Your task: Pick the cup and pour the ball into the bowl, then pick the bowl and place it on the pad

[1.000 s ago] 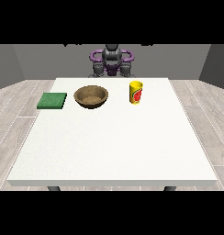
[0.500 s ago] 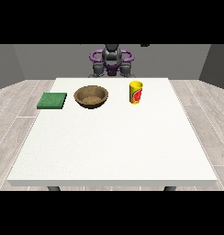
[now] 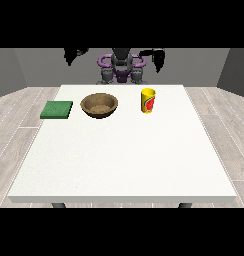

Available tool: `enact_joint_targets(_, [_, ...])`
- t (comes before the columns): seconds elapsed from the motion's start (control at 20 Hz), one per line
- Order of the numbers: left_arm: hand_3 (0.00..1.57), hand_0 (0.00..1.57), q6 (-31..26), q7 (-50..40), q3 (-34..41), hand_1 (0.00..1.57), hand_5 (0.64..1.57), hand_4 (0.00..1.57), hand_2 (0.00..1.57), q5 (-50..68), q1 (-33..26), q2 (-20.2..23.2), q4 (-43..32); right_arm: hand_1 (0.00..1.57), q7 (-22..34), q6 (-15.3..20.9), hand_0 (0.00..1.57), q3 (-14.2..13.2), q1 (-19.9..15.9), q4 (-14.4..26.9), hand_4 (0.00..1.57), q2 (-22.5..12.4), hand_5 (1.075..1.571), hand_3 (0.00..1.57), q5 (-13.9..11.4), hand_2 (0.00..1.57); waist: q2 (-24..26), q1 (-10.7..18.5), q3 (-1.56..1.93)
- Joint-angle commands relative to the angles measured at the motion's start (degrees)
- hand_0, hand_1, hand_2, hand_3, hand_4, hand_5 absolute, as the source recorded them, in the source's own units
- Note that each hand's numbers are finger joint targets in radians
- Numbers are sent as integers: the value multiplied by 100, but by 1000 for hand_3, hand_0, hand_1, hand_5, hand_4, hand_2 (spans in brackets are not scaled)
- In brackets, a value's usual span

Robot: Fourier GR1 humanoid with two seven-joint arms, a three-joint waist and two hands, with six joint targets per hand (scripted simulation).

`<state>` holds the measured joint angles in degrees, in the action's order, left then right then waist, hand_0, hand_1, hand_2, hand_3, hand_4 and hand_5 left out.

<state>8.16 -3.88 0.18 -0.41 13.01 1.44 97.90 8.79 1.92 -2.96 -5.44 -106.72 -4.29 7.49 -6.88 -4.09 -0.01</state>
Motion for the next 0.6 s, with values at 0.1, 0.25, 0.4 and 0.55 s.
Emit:
enact_joint_targets(0.1, [0, 0, -226, 1364, 435, 0, 1483, 481, 0, 75, 14, 195, -1033, 0, -673, -674, 0, -380, 114, 356, 685, -337, 1548, 0, 422, 0, -605, -255, 1])
enact_joint_targets(0.25, [0, 0, -438, 2296, 389, 0, 1480, 307, 0, 30, -389, 119, -1785, 0, -611, -735, 0, -517, 74, 206, 683, -402, 1553, 0, 595, 0, -688, -335, -3])
enact_joint_targets(0.4, [0, 0, -369, 2309, 531, 0, 1457, 41, 0, -6, 123, 151, -2589, 0, -506, -671, 0, -666, -132, 489, 671, -470, 1560, 0, 601, 0, -560, -287, -1])
enact_joint_targets(0.55, [0, 0, -801, 2408, 737, 0, 1441, 0, 0, 278, 337, 424, -2952, 0, -940, -972, 0, -1138, -232, 1190, 667, -751, 1560, 0, 794, 0, -431, -107, 0])
